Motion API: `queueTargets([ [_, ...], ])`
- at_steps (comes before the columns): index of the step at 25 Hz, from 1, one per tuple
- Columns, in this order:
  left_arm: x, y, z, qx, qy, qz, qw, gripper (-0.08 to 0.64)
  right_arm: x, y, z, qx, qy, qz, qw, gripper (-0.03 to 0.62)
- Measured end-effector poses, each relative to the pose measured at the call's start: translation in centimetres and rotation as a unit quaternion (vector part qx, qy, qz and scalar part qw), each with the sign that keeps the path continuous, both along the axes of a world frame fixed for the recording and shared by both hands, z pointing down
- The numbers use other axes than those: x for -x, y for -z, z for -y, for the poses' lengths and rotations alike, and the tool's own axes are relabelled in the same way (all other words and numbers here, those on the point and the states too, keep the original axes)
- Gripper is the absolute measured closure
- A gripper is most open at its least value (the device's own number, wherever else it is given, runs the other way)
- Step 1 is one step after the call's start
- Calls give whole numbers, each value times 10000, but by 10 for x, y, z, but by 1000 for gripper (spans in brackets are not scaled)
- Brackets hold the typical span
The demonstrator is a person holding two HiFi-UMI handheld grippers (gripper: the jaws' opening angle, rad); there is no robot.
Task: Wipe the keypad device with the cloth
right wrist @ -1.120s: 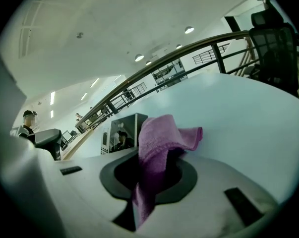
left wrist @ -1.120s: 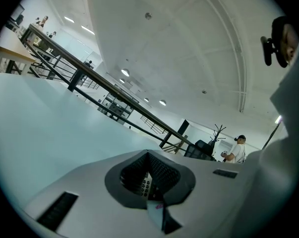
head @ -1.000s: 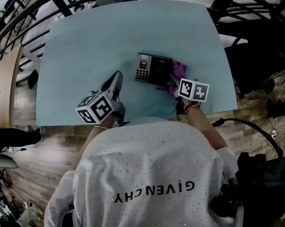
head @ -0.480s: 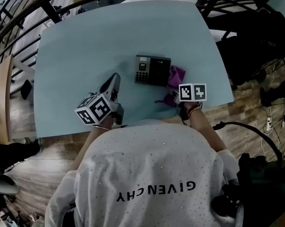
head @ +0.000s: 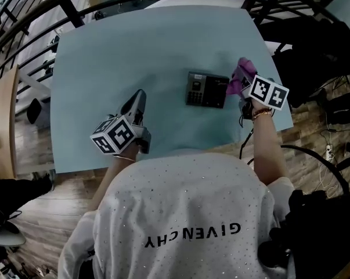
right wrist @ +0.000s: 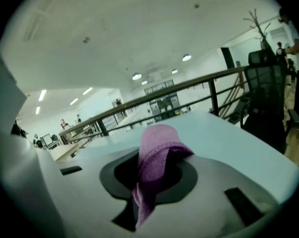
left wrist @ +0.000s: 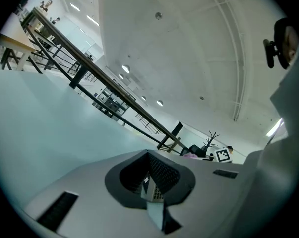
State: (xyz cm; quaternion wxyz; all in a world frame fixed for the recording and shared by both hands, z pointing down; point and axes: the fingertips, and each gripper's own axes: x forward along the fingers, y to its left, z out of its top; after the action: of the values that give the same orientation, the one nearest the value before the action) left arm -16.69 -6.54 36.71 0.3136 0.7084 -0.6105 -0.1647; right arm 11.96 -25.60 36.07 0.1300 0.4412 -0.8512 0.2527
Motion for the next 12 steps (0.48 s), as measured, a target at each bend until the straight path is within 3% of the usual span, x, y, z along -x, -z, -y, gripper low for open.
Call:
queueTargets([
  [3, 14, -5, -14, 65, 4, -63, 10000, 560, 13, 37, 18, -537, -233, 387, 9975, 541],
  [9, 32, -19, -31, 272, -135, -90, 9995, 560, 27, -24, 19, 447, -676, -67, 9967, 541],
  [12, 41, -23, -31, 343, -139, -102, 9993, 560, 37, -37, 13, 665, -667, -135, 9955, 541],
])
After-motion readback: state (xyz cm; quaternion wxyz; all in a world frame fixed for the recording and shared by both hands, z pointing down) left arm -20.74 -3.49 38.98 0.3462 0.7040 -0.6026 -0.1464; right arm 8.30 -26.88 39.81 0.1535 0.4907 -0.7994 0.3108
